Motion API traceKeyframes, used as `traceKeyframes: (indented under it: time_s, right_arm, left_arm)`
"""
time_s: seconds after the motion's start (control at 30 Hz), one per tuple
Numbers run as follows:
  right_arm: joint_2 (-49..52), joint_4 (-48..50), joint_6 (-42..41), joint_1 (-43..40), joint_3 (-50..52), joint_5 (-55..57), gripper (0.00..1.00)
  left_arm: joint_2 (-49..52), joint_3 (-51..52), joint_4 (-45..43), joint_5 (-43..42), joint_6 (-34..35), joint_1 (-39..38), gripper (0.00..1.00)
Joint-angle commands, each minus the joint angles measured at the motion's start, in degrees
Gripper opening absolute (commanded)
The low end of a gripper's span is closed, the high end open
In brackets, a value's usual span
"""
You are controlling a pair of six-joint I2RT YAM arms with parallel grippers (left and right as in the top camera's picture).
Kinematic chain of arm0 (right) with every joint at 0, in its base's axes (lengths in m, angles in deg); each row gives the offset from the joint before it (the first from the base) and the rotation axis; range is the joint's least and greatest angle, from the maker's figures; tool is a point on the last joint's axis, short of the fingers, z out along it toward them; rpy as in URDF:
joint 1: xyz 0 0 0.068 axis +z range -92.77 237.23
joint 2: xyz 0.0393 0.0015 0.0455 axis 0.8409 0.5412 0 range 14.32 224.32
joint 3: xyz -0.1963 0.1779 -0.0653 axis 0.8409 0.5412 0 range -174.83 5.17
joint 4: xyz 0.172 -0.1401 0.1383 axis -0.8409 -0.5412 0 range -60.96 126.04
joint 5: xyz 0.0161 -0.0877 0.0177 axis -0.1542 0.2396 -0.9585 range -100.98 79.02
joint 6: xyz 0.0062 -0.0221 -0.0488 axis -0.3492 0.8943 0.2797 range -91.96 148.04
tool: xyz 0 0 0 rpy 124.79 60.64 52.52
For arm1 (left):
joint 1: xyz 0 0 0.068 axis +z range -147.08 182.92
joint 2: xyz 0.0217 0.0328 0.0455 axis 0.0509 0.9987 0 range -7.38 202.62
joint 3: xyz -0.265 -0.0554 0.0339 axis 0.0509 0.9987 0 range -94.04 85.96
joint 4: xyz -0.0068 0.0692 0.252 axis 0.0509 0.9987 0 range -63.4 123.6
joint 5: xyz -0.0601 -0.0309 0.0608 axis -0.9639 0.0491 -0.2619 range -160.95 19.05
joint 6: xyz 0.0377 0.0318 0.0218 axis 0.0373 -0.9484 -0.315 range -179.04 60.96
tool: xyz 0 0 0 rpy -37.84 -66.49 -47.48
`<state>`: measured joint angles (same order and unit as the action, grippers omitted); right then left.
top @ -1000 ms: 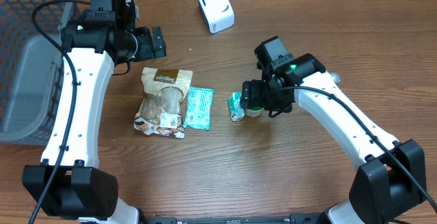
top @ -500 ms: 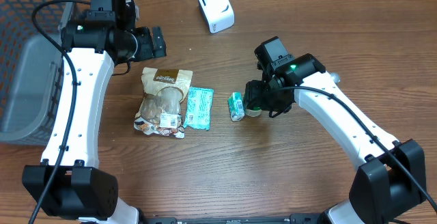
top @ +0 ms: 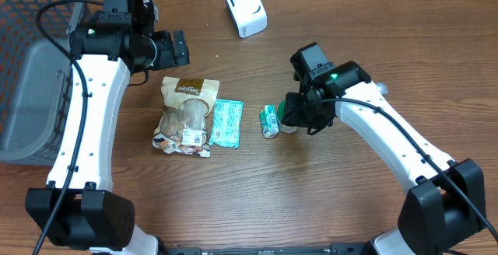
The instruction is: Scan the item barcode
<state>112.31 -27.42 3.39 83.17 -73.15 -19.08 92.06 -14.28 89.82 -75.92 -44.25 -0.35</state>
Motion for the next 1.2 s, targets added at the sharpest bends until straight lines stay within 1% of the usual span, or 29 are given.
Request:
traceKeyframes:
  time_s: [0.0,0.13,0.23,0.37,0.5,0.57,0.63,0.67,0.8,1.03,1.1,1.17]
  right_arm:
    - [0.1,0.0,-0.1,0.3,1.2,0.4,0.42]
    - [0.1,1.2,-0.1,0.3,1.2,0.6,0.43]
    - [0.1,2.6,-2.2,0.3,1.2,1.3,0.43]
    - [0.1,3.2,-7.5,0.3,1.2,7.5,0.49]
    - [0.1,4.4,-8.4,0.3,1.2,9.1,0.55]
    - [0.1,5.6,-8.4,0.3,1.2,9.1,0.66]
    - [0.1,7.2,-8.4,0.3,1.2,9.1,0.81]
    - [0.1,8.0,-8.4,0.3,1.2,9.1,0.85]
    - [0.1,9.1,-9.9,0.3,1.2,9.1,0.86]
    - [0.1,8.6,-9.9,0.5,1.2,9.1,0.88]
    - [0.1,8.4,-9.9,0.7,1.2,9.1,0.93]
    - [0.1,8.3,-9.9,1.1,1.2,9.1,0.96]
  left_arm:
    - [0.1,-0.8,0.0,-0.6,-0.7,0.2,1.0]
    - [0.1,-0.8,0.0,-0.6,-0.7,0.2,1.0]
    - [0.1,-0.8,0.0,-0.6,-0.7,0.2,1.0]
    - [0.1,-0.8,0.0,-0.6,-0.7,0.2,1.0]
    - [0.1,-0.8,0.0,-0.6,-0.7,0.2,1.0]
    - [0.1,-0.8,0.0,-0.6,-0.7,0.2,1.0]
    - [0.1,-0.8,0.0,-0.6,-0.7,0.2,1.0]
    - [0.1,-0.8,0.0,-0.6,-0.7,0.2,1.0]
    - [0.1,-0.8,0.0,-0.6,-0.7,0.2,1.0]
    - [0.1,-0.8,0.0,-0.6,-0.7,0.2,1.0]
    - [0.1,-0.8,0.0,-0.6,-0.7,0.2,1.0]
    - [0.1,-0.8,0.0,-0.6,-0.7,0.2,1.0]
